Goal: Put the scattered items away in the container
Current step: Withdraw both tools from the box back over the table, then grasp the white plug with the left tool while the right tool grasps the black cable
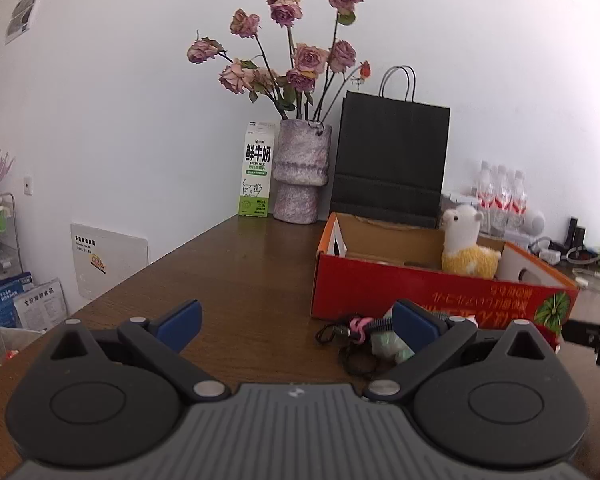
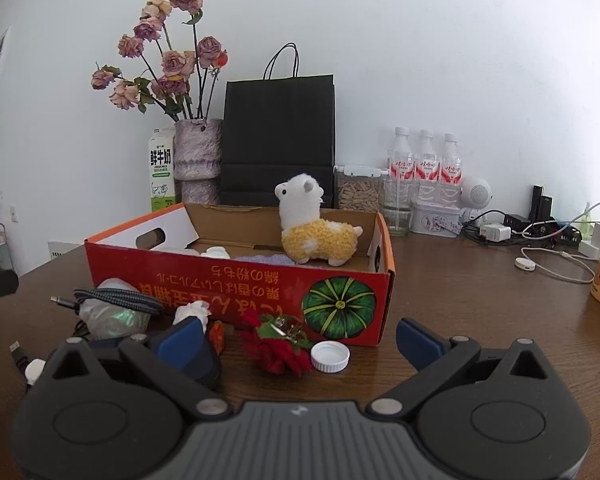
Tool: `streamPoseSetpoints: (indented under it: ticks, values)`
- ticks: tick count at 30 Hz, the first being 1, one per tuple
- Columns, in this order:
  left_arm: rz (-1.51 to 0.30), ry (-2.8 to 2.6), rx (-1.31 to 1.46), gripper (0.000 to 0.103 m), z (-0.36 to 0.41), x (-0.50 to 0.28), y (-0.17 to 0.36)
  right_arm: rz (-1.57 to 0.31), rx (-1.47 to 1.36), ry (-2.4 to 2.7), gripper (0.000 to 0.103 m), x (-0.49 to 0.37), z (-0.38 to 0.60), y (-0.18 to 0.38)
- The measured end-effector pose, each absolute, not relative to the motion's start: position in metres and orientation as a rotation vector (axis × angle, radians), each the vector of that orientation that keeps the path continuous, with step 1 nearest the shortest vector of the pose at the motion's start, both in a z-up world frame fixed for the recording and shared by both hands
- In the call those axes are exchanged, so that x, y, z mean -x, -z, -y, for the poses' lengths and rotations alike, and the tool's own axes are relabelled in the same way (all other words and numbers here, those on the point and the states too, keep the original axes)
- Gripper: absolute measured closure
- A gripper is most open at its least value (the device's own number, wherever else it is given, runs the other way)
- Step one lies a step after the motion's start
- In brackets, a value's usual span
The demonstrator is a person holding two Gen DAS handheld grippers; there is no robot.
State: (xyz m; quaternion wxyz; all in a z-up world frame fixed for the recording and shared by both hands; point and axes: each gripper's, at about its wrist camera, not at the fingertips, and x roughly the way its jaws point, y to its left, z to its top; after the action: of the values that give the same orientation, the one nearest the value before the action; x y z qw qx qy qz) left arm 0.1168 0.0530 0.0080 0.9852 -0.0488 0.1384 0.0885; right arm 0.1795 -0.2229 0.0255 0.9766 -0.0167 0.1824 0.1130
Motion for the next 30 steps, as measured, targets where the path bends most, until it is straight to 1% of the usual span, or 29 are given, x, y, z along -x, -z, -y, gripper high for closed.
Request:
streamPoseSetpoints:
  ticks: [5, 9, 10, 11, 14, 16, 18, 26, 28, 30]
  values:
    - [-0.358, -0.11, -0.048, 0.0, -0.033, -0.11, 0.005, -0.406, 0.033, -0.275, 0.0, -0.165, 0.219, -0.023]
    - [-0.402, -0.088, -0.118, 0.0, -0.018, -0.114, 0.013, -0.473, 0.069, -0.318, 0.0, -0.158, 0.21, -0.009]
    - [-0.416, -0.087, -0.131, 0.001, -0.015, -0.115, 0.014, -0.459, 0.071, -0.317, 0.0, -0.155, 0.21, -0.008]
    - [-0.43, -0.082, -0.147, 0.003, -0.012, -0.117, 0.016, -0.454, 0.068, -0.309, 0.0, -0.154, 0.21, -0.007]
    - [-0.44, -0.087, -0.179, 0.014, -0.007, -0.118, 0.019, -0.471, 0.056, -0.308, 0.0, -0.154, 0.212, -0.005]
    - [-0.466, -0.088, -0.191, 0.03, -0.008, -0.122, 0.019, -0.482, 0.051, -0.316, 0.0, -0.156, 0.212, -0.006]
    - [-0.481, -0.08, -0.189, 0.031, -0.011, -0.122, 0.02, -0.485, 0.05, -0.319, 0.0, -0.156, 0.213, -0.006]
    - [-0.497, -0.024, -0.228, 0.032, -0.008, -0.124, 0.016, -0.487, 0.046, -0.319, 0.0, -0.158, 0.214, -0.009]
    - [-0.508, -0.009, -0.23, 0.041, -0.008, -0.128, 0.016, -0.486, 0.045, -0.318, 0.0, -0.159, 0.214, -0.009]
    - [-0.529, 0.003, -0.23, 0.042, -0.009, -0.132, 0.018, -0.486, 0.045, -0.318, 0.0, -0.159, 0.214, -0.009]
